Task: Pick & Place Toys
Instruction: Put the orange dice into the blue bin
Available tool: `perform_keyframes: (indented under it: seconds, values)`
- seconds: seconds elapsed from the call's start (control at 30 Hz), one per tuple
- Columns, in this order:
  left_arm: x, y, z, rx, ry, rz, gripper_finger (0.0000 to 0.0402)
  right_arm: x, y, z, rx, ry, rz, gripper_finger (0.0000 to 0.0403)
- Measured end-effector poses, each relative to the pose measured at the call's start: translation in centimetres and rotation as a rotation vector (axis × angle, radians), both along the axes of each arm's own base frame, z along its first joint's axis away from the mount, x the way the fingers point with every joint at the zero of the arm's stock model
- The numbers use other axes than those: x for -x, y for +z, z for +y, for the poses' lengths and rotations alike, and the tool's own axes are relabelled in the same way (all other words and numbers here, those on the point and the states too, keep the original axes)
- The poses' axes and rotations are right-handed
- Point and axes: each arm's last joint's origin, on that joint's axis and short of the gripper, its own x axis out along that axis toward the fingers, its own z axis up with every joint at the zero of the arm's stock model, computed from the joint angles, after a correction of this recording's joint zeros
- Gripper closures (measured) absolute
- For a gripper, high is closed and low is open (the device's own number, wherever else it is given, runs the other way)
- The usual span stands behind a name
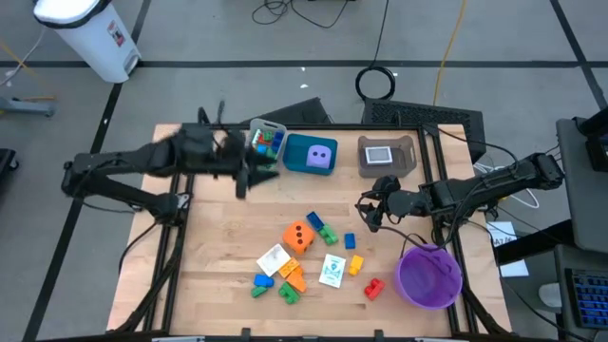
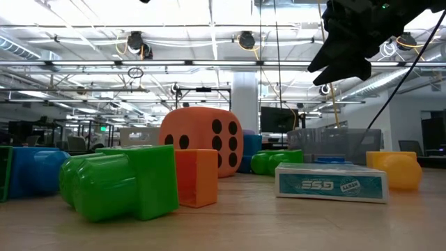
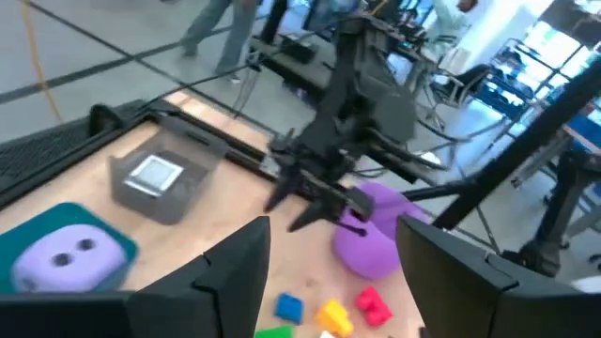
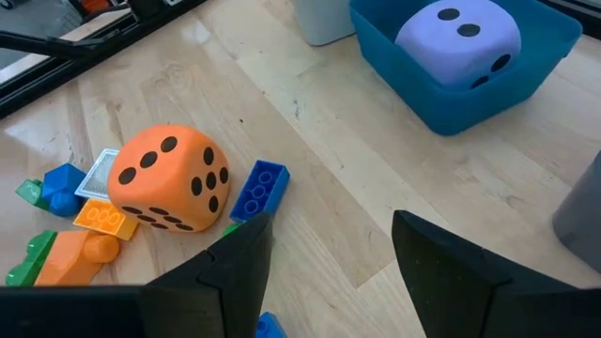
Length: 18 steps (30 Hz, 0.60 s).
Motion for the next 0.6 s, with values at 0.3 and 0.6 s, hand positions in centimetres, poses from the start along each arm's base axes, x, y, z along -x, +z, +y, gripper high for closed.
perform_keyframes:
  seconds: [0.3, 0.6]
  values:
    - [-2.8, -3.0, -7.6, 0.081, -0.168, 0.144, 0.0163, 0.0, 0.0, 0.0, 0.000, 0.000, 0.001, 0.0190]
    - [-4.4, -5.3, -14.1, 0.113, -0.150, 0.136, 0.0163, 0.0, 0.0, 0.0, 0.000, 0.000, 0.001, 0.0190]
